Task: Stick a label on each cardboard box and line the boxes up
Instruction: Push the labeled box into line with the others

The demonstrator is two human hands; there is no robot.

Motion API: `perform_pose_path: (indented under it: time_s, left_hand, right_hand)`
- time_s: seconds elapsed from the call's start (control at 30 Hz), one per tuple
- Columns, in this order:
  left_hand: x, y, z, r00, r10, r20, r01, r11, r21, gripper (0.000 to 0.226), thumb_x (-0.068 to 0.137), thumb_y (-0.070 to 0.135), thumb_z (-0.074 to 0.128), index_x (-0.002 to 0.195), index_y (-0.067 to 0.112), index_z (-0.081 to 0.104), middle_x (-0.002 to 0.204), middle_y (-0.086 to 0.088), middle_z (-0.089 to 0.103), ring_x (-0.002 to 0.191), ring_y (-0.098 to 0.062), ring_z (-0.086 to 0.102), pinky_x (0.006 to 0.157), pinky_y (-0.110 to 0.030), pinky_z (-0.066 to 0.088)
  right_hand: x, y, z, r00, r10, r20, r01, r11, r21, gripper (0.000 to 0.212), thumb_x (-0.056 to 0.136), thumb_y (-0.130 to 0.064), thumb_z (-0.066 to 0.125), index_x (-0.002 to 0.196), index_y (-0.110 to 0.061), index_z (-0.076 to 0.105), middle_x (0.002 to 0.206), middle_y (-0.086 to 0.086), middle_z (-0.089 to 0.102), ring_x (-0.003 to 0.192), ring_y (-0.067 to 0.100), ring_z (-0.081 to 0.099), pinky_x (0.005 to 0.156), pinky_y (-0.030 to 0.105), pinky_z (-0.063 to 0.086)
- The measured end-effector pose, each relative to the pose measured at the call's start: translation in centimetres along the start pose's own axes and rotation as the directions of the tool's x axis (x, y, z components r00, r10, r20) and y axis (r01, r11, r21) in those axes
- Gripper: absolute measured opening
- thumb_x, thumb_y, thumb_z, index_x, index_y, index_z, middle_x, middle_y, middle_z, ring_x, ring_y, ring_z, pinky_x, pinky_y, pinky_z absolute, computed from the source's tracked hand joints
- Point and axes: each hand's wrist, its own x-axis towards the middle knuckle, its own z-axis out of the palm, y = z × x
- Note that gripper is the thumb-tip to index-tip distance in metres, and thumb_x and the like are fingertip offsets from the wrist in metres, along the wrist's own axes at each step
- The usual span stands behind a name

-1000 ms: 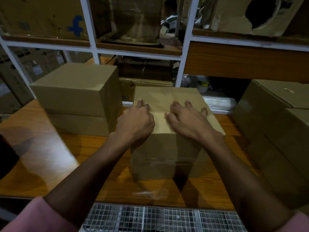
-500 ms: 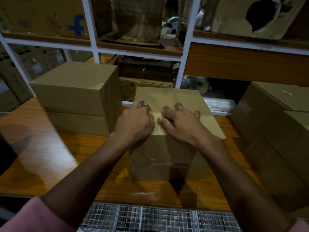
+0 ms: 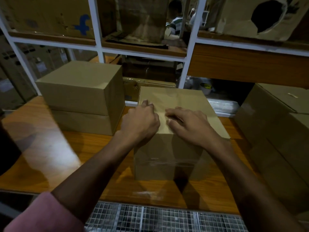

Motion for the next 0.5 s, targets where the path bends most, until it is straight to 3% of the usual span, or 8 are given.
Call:
perform_pose_path:
  time_s: [0.07,0.2,0.27,0.33,0.37,0.4,0.47,0.5]
  left_hand:
    - [0.0,0.0,0.0,1.000,0.004,-0.016,-0.004,1.000,-0.005,0.050,0.102,0.040,0.032,0.143,0.017,0.047,0.156,-0.005,0.037,0.122,-0.037,0.054,0.092,-0.048,0.047]
    - [-0.4,-0.5,-0.3,0.997,-0.028,-0.069,0.025,0.999,-0.038,0.046,0.101,0.040,0.036,0.137,0.020,0.054,0.147,-0.003,0.050,0.113,-0.034,0.060,0.086,-0.045,0.049]
    - [-0.7,-0.6,-0.1,0.972,-0.043,-0.229,0.021,0.995,-0.098,0.044,0.099,0.046,0.035,0.115,0.018,0.066,0.117,-0.006,0.067,0.090,-0.027,0.065,0.073,-0.036,0.053]
    - [-1.6,-0.8,-0.1,0.934,-0.037,-0.356,-0.027,0.984,-0.173,0.057,0.097,0.058,0.027,0.097,0.017,0.067,0.090,-0.003,0.068,0.073,-0.018,0.062,0.060,-0.027,0.044]
    - [-2.3,-0.9,-0.2,0.937,-0.015,-0.349,-0.057,0.979,-0.195,0.066,0.095,0.065,0.023,0.103,0.017,0.068,0.095,-0.003,0.069,0.079,-0.017,0.063,0.064,-0.026,0.044]
    - [-3.1,-1.0,0.0,0.956,0.016,-0.294,-0.076,0.978,-0.195,0.075,0.092,0.072,0.020,0.118,0.018,0.066,0.114,-0.005,0.068,0.096,-0.018,0.065,0.076,-0.028,0.047]
    - [-4.3,-1.5,0.2,0.993,0.076,-0.091,-0.089,0.984,-0.153,0.096,0.084,0.086,0.024,0.151,0.020,0.042,0.158,-0.003,0.039,0.141,-0.022,0.040,0.109,-0.039,0.035]
    - [-4.4,-1.9,0.2,0.995,0.100,-0.009,-0.101,0.988,-0.120,0.105,0.080,0.090,0.031,0.158,0.020,0.028,0.167,0.000,0.020,0.150,-0.021,0.023,0.118,-0.041,0.025]
  right_hand:
    - [0.0,-0.1,0.2,0.999,0.037,-0.001,-0.037,0.998,-0.051,0.045,0.098,-0.055,0.037,0.136,-0.035,0.051,0.141,-0.009,0.057,0.130,0.015,0.050,0.111,0.057,0.030]
    - [-1.5,0.0,-0.6,0.999,0.018,-0.038,-0.017,1.000,0.026,0.047,0.097,-0.065,0.039,0.130,-0.035,0.053,0.141,-0.010,0.056,0.128,0.013,0.050,0.112,0.054,0.030]
    - [-2.8,0.6,-1.6,0.996,0.083,0.040,-0.082,0.996,-0.029,0.063,0.089,-0.079,0.038,0.139,-0.041,0.046,0.155,-0.013,0.042,0.143,0.015,0.036,0.117,0.061,0.020]
    - [-4.3,1.7,-2.4,0.974,0.171,0.151,-0.156,0.982,-0.109,0.089,0.076,-0.091,0.037,0.153,-0.047,0.026,0.166,-0.018,0.015,0.154,0.017,0.009,0.117,0.067,0.000]
    - [-5.1,2.3,-2.5,0.962,0.198,0.186,-0.174,0.975,-0.135,0.095,0.074,-0.091,0.042,0.155,-0.050,0.016,0.167,-0.020,0.003,0.156,0.018,-0.001,0.116,0.068,-0.004]
    - [-5.8,2.7,-2.5,0.958,0.209,0.198,-0.181,0.972,-0.150,0.096,0.077,-0.086,0.051,0.156,-0.052,0.009,0.166,-0.021,-0.005,0.155,0.020,-0.007,0.117,0.068,-0.002]
    - [-6.4,3.0,-2.2,0.963,0.218,0.159,-0.193,0.968,-0.161,0.093,0.084,-0.066,0.064,0.154,-0.055,0.004,0.166,-0.021,-0.009,0.155,0.021,-0.008,0.119,0.067,0.015]
    - [-6.3,3.0,-1.9,0.968,0.219,0.126,-0.197,0.966,-0.166,0.091,0.086,-0.059,0.067,0.154,-0.055,0.006,0.167,-0.021,-0.006,0.155,0.022,-0.006,0.117,0.066,0.022]
